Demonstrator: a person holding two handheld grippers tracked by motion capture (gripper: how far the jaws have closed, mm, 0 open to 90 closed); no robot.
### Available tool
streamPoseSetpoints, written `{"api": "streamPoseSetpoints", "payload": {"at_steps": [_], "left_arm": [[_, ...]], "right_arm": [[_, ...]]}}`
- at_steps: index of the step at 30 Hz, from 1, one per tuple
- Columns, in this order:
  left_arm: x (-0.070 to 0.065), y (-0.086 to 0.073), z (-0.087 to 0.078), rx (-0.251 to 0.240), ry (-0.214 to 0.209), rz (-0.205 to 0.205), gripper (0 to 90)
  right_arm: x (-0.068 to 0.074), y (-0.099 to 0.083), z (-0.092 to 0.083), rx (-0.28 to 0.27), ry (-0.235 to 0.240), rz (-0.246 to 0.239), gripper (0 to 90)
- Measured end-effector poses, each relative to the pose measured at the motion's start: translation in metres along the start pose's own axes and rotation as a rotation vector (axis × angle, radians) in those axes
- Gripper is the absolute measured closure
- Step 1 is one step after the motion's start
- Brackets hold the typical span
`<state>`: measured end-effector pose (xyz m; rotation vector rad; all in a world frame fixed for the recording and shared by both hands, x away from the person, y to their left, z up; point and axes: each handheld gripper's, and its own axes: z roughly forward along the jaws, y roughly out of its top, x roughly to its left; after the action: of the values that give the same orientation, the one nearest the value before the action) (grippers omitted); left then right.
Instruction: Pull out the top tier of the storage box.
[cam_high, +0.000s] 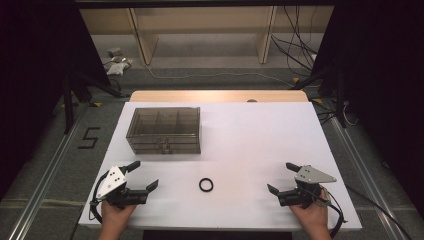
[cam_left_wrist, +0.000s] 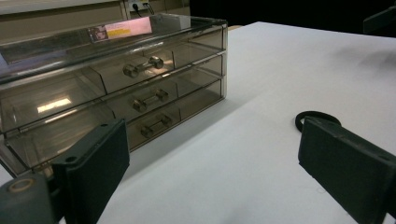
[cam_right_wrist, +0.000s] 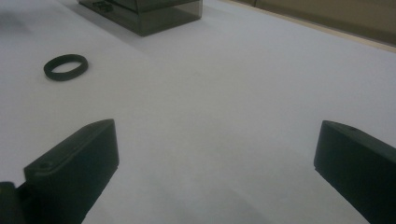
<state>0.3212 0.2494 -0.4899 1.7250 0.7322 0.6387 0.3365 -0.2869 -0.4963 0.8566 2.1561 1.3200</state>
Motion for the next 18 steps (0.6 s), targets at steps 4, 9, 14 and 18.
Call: {"api": "streamPoseSetpoints", "payload": {"at_steps": [4,9,14,18], "left_arm": [[0.003,0.008,0.007,0.011,0.019,-0.033,13.8],[0.005,0.018,0.011,0.019,-0.009,-0.022,14.4],[0.009,0.025,0.014,0.032,-0.03,-0.018,12.8],[0.014,0.032,0.02,0.048,-0.044,-0.02,13.0]], "right_arm": [[-0.001,0.0,0.001,0.002,0.003,0.008,1.0],[0.0,0.0,0.001,0.005,-0.001,0.01,1.0],[-0.001,0.0,0.001,0.002,-0.001,0.011,1.1],[0.0,0.0,0.001,0.002,-0.002,0.007,1.0]]}}
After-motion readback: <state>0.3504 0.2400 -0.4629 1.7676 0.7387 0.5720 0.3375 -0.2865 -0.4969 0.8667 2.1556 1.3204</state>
